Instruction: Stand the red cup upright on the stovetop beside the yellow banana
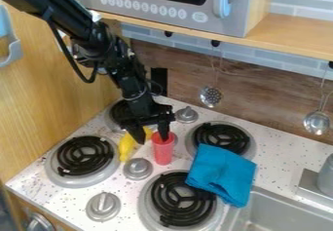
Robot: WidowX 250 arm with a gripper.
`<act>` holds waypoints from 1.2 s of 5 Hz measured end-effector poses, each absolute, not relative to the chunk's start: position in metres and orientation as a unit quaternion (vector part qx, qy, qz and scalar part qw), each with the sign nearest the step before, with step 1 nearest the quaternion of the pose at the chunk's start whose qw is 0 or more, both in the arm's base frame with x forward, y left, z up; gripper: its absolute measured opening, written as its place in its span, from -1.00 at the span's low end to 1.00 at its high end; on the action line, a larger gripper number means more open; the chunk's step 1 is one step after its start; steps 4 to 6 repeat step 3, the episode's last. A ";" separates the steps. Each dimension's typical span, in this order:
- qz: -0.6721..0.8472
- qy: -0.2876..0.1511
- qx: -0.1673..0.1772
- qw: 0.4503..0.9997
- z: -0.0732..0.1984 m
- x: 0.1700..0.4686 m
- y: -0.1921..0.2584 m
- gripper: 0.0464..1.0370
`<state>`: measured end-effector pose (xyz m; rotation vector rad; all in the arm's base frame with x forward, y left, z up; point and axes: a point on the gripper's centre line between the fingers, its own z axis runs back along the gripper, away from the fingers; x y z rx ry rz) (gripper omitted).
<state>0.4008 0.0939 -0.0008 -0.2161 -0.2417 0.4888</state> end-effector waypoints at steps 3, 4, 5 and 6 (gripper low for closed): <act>0.183 -0.158 -0.032 0.970 0.067 0.359 0.099 0.95; 0.183 -0.158 -0.032 0.970 0.067 0.359 0.099 0.95; 0.183 -0.158 -0.032 0.970 0.067 0.359 0.099 0.95; 0.183 -0.158 -0.032 0.970 0.067 0.359 0.099 0.95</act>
